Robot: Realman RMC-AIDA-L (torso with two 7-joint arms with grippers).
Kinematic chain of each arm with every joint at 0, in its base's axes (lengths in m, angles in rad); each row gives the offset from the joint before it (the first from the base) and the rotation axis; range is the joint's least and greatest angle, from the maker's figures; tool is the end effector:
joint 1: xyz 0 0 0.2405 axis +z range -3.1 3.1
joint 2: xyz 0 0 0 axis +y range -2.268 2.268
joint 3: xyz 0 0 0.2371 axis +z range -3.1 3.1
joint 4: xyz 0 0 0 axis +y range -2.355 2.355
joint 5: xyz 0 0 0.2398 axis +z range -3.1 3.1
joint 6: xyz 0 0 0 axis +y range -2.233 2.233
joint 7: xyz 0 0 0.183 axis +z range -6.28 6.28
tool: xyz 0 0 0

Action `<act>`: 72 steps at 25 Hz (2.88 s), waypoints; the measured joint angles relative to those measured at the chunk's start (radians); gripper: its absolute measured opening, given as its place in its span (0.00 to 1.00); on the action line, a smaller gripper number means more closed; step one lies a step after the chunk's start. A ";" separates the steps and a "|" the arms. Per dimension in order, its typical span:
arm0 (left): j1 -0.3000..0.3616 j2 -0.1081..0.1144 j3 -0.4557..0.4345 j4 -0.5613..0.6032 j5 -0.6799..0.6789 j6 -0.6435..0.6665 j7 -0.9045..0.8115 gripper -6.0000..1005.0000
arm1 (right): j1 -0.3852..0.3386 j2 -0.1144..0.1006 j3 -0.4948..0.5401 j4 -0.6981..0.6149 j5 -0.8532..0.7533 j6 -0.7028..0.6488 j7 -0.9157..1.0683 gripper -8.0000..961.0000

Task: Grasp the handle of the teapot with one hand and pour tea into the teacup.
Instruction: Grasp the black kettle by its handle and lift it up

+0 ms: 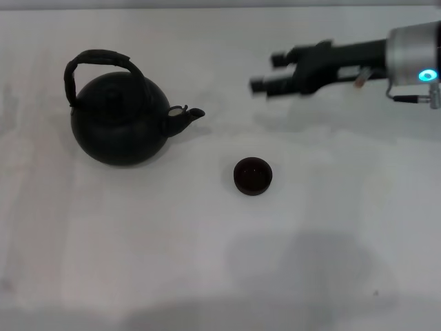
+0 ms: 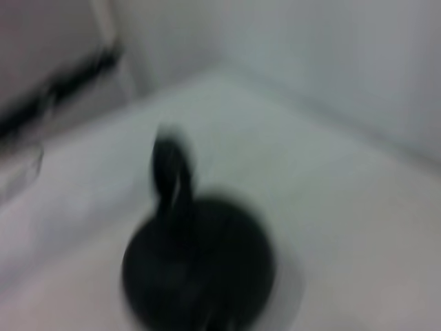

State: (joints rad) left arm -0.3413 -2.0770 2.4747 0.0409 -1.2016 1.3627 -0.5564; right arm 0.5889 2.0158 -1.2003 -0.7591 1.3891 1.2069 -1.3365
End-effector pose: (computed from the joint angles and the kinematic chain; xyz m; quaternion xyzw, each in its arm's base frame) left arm -0.3821 0.3248 0.0305 -0.5507 -0.3473 -0.4231 0.6302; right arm 0.1972 0.4151 -0.0462 -0.9292 0.2895 0.1824 0.1397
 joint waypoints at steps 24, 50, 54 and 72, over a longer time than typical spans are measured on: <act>0.153 0.004 0.012 -0.007 0.290 0.139 0.060 0.69 | -0.085 0.005 0.190 0.497 1.180 -0.382 -1.317 0.87; 0.040 -0.001 0.012 -0.033 0.534 0.019 0.063 0.69 | -0.062 0.008 0.238 0.552 1.188 -0.367 -1.273 0.87; 0.024 -0.003 0.012 -0.029 0.540 -0.011 0.063 0.69 | -0.064 0.006 0.239 0.552 1.188 -0.366 -1.273 0.87; 0.004 -0.003 0.005 0.044 0.537 -0.099 0.132 0.69 | -0.070 0.005 0.239 0.561 1.188 -0.369 -1.273 0.87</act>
State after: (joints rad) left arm -0.3376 -2.0801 2.4799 0.0848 -0.6650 1.2642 -0.4240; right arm 0.5190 2.0208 -0.9618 -0.1978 2.5770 0.8376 -2.6092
